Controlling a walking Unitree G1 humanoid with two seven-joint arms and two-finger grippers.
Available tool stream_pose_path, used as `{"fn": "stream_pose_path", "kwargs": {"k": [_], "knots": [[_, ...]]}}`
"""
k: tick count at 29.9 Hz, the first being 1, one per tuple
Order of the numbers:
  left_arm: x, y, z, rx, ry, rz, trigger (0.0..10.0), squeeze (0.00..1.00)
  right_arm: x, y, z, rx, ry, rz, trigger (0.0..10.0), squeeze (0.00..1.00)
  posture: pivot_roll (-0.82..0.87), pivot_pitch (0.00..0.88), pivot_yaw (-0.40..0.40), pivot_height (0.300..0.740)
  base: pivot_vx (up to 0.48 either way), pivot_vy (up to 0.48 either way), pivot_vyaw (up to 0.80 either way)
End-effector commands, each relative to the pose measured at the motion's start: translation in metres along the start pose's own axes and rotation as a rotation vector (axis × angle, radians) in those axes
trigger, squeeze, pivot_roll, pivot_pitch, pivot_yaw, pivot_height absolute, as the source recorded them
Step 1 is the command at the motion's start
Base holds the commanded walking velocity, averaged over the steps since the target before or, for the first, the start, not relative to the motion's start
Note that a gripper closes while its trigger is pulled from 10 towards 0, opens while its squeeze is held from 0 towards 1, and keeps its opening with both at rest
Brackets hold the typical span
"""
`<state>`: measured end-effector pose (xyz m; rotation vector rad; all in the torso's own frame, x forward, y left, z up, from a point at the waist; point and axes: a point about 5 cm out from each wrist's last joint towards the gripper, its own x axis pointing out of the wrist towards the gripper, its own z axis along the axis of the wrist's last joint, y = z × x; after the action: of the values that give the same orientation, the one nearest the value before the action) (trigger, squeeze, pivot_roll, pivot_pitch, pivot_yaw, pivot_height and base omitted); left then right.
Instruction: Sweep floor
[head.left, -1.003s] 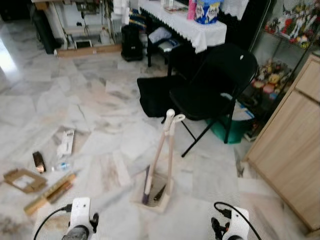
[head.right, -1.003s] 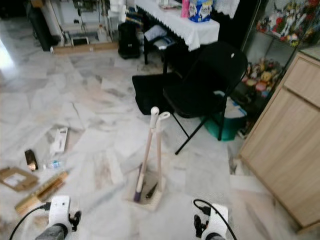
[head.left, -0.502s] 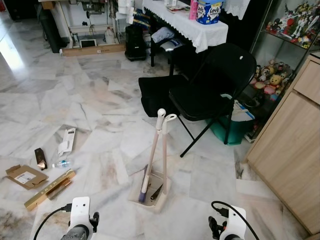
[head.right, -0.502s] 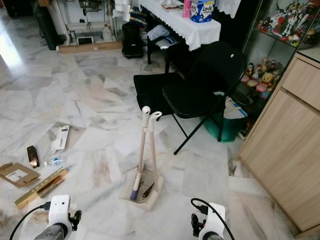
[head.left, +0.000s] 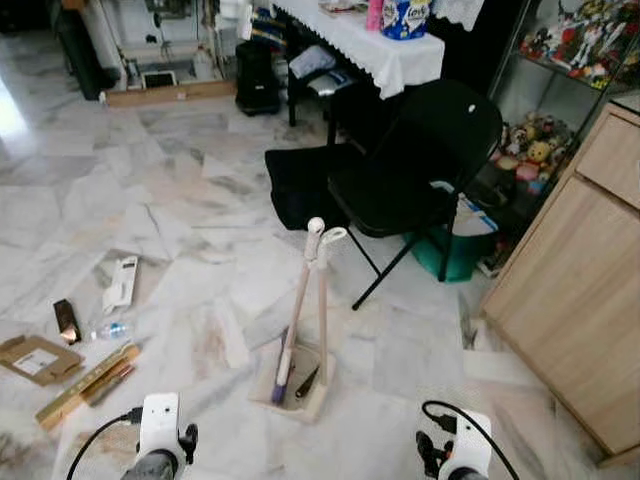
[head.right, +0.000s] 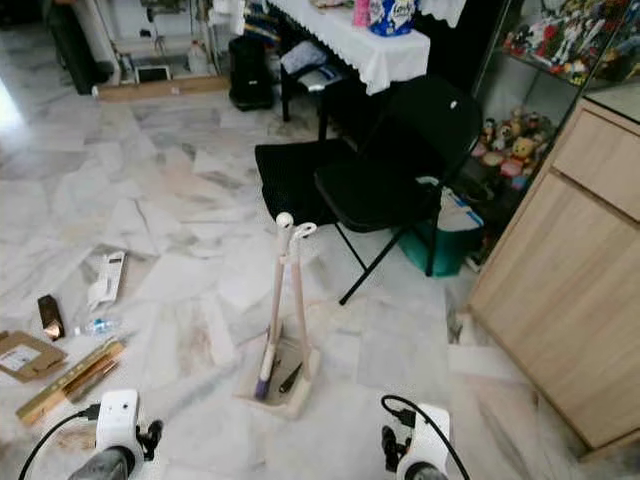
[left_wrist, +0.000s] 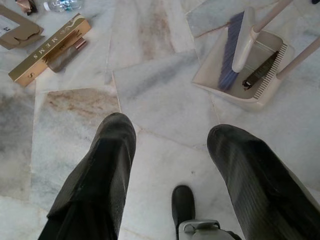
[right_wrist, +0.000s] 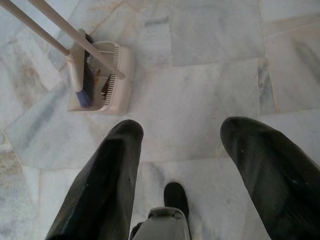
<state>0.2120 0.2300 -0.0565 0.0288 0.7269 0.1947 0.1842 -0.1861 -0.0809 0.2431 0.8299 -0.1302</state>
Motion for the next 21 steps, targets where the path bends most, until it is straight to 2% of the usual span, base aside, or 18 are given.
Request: {"fn": "stream_pose_path", "kwargs": {"k": [1,5,10,21], "knots": [[-0.0005,0.0032,-0.0030,-0.017,0.019,0.012,10.0,0.00,0.0007,-0.0002,0.0031,0.005,-0.011,-0.006,10.0,0.00,-0.03,0.016,-0.049,0.740,0.251,0.000,0.00],[-0.0005,0.0036,-0.0027,-0.019,0.020,0.011,10.0,0.00,0.0013,0.0023,0.0032,0.009,-0.005,-0.001,10.0,0.00,-0.03,0.017,-0.048,0.740,0.248,0.000,-0.24],[-0.0004,0.0038,-0.0026,-0.020,0.020,0.010,10.0,0.00,0.0013,0.0019,0.0032,0.011,-0.005,-0.002,10.0,0.00,-0.03,0.020,-0.049,0.740,0.251,0.000,-0.71],[-0.0004,0.0030,-0.0028,-0.019,0.020,0.003,10.0,0.00,0.0012,0.0009,0.0045,0.007,-0.015,-0.003,10.0,0.00,-0.03,0.027,-0.049,0.740,0.228,0.000,0.00]]}}
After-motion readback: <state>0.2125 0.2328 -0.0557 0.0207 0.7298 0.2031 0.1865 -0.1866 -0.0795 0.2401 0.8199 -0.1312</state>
